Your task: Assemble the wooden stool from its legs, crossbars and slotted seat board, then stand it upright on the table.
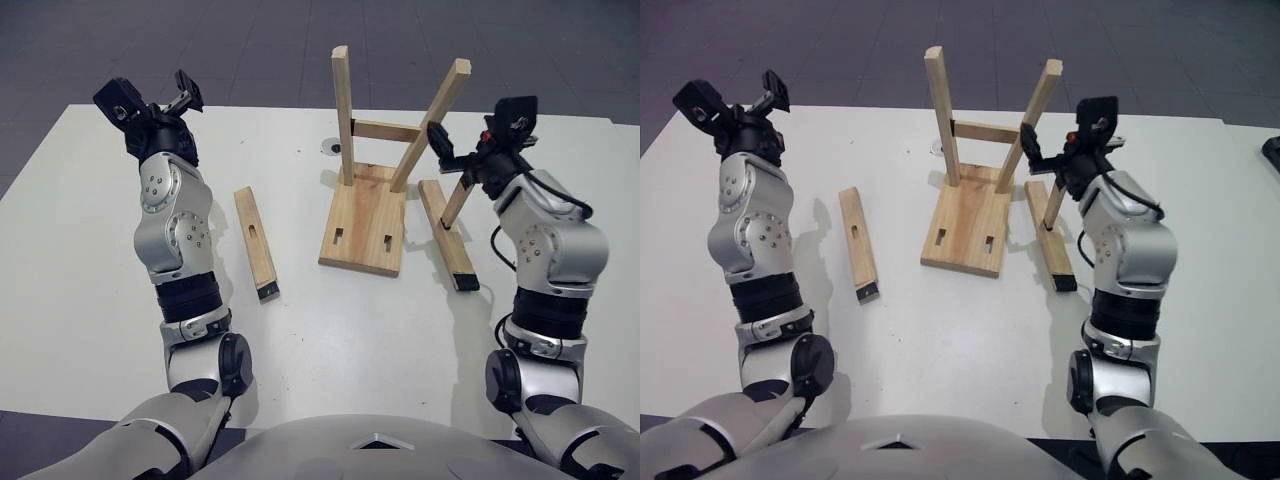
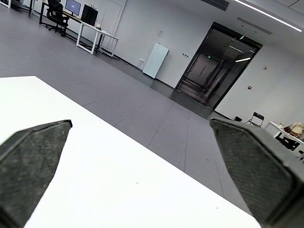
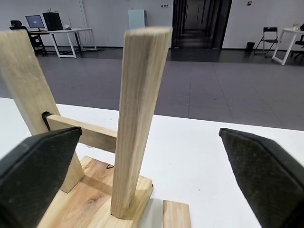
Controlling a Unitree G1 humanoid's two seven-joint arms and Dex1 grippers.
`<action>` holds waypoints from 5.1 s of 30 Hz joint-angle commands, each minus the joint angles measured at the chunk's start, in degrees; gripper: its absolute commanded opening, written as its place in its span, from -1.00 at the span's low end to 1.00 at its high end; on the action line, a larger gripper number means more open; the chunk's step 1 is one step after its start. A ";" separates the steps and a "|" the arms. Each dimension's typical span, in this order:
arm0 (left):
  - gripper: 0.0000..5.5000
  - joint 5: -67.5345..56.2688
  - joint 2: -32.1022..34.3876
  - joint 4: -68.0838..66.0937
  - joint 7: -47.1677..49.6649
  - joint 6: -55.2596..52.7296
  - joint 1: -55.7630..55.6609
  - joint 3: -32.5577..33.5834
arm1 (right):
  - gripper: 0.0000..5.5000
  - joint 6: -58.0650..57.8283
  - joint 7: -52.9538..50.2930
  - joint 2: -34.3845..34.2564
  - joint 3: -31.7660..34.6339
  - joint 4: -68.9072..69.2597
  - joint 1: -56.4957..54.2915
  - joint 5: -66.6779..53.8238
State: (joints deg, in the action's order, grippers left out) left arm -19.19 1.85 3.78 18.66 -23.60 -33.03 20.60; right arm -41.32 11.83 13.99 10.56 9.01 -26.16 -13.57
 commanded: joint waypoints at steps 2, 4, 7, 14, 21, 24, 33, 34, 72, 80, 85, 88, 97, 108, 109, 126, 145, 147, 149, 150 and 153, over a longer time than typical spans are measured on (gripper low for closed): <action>0.96 1.73 0.38 -2.87 -0.98 1.58 -0.91 -1.43 | 0.96 7.76 -2.55 -2.74 -0.99 -3.88 0.73 1.79; 0.96 2.13 0.50 -3.63 -1.38 2.18 -0.88 -1.52 | 0.96 10.50 -2.08 -2.55 -0.23 -3.27 0.16 1.06; 0.96 2.66 0.98 -4.47 -1.80 2.74 -0.83 -1.44 | 0.96 13.50 -1.70 -1.49 1.77 -0.85 -2.10 -0.56; 0.96 2.89 1.69 -4.98 -1.99 3.24 -0.89 -1.09 | 0.96 15.59 -2.84 0.05 4.51 2.33 -9.02 -3.09; 0.96 2.98 1.73 -5.08 -1.41 3.99 -1.03 -0.78 | 0.96 17.92 -3.40 0.39 4.91 -0.27 -13.67 -3.42; 0.96 3.01 1.75 -5.23 -1.24 4.39 -1.30 -0.67 | 0.96 18.53 -3.28 0.69 4.94 -1.50 -14.62 -3.59; 0.96 3.00 1.88 -6.11 -1.35 5.23 -1.63 -0.81 | 0.96 19.50 -3.80 0.50 3.12 -3.53 -13.44 -2.26; 0.96 3.01 1.94 -6.17 -1.37 5.25 -1.64 -0.80 | 0.96 19.83 -4.00 0.36 3.30 -3.43 -14.17 -2.48; 0.96 3.89 0.69 -6.80 -1.71 5.06 -0.09 -1.79 | 0.96 22.48 -1.87 3.37 1.97 -3.20 -5.28 0.22; 0.96 4.08 0.38 -7.11 -1.49 5.42 -0.30 -1.92 | 0.96 22.96 -5.53 1.41 0.90 -9.19 -9.49 2.07; 0.96 4.28 0.27 -7.18 -1.81 5.28 -0.15 -2.21 | 0.96 15.88 -5.67 1.71 -3.82 -12.82 0.55 6.35; 0.96 4.29 0.22 -7.13 -1.85 5.06 0.29 -2.24 | 0.96 13.66 -5.16 1.71 -5.27 -12.87 3.85 7.26; 0.96 4.11 0.23 -7.55 -1.94 5.17 -0.25 -2.19 | 0.96 20.33 -3.55 0.79 -1.97 -9.72 0.89 4.14; 0.96 4.56 -0.60 -3.84 -0.58 4.70 3.39 -1.92 | 0.96 13.31 0.55 3.92 2.92 15.45 12.01 -7.58; 0.96 4.61 -0.76 -3.37 -0.47 4.53 3.79 -1.98 | 0.96 12.16 0.68 4.04 2.60 16.81 14.83 -7.58; 0.96 2.88 -2.46 1.95 0.49 -3.67 7.50 -2.26 | 0.96 -15.36 0.81 9.37 -5.22 14.17 23.55 -2.22; 0.96 4.09 -2.67 3.24 2.05 -11.45 5.39 -2.89 | -0.06 -35.57 0.81 12.21 -7.15 10.65 13.65 -2.32; 0.96 4.23 -2.65 3.23 1.99 -11.69 5.37 -2.96 | -0.19 -35.89 0.38 11.91 -7.17 9.87 13.26 -1.76; 0.96 4.39 -2.55 3.16 1.92 -11.84 5.34 -2.88 | -0.25 -34.53 0.20 11.85 -7.49 9.17 13.04 -1.00; 0.96 4.46 -2.49 3.11 1.90 -11.83 5.36 -2.84 | -0.25 -33.04 0.37 12.00 -7.79 9.04 13.09 -0.66; 0.96 4.83 -2.27 2.69 1.63 -11.67 5.61 -2.90 | -0.25 -27.54 1.44 13.10 -8.18 9.18 14.03 0.40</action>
State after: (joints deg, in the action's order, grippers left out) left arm -14.83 -0.98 6.95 20.56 -34.58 -26.95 18.03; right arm -71.94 12.72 25.75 2.34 18.06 -12.43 -13.87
